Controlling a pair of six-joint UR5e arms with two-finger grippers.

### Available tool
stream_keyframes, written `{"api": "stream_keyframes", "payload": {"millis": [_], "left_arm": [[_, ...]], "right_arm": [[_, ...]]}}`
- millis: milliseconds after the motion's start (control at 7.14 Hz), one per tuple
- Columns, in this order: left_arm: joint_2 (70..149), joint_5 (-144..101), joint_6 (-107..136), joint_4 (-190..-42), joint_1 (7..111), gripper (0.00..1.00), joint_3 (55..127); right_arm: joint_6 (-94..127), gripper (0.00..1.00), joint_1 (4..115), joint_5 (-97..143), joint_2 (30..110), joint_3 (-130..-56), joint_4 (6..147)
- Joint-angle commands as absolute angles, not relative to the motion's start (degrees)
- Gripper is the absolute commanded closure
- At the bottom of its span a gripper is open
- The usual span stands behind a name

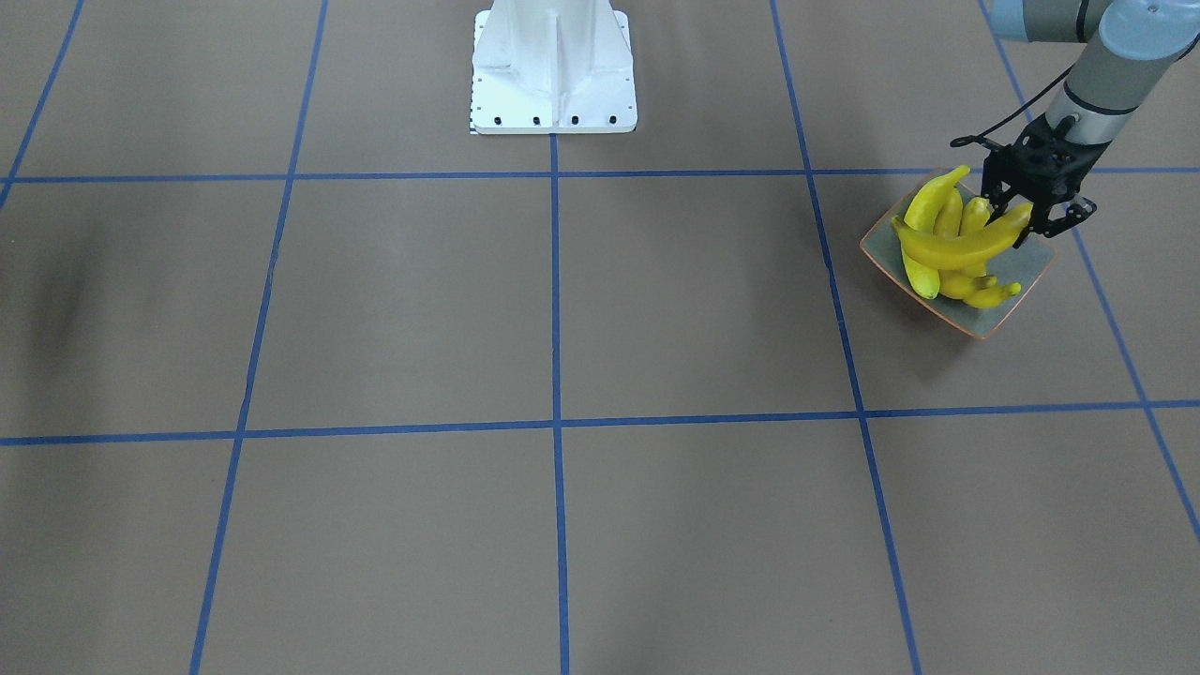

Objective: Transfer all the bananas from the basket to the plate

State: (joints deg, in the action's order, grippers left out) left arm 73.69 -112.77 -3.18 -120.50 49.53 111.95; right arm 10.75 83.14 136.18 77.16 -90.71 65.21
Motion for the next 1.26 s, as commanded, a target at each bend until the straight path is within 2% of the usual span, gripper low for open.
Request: {"api": "stream_keyframes", "payload": {"millis": [0,280,420,700,1120], "left_arm": [[73.92,-112.76,-3.16,-120.59,49.48,0.01,111.53],[74.0,-113.81,-2.12,-120.41,52.7,0.0,113.19],[75.66,-122.95,2.42,-118.41,59.61,0.0,113.12],[80.83,-135.06,7.55,-103.79,72.63,0.0,113.29],[81.48,-134.47,5.89,-89.61,84.6,0.0,111.37]], "right_arm": [[10.81,0.0,83.14,136.14,76.99,-90.7,65.21],[10.81,0.0,83.14,136.14,77.08,-90.62,65.3],[10.81,0.0,83.23,136.14,77.17,-90.7,66.43],[10.72,0.0,84.54,136.14,77.34,-90.79,71.08],[8.71,0.0,87.79,135.53,80.33,-90.96,80.37]]}}
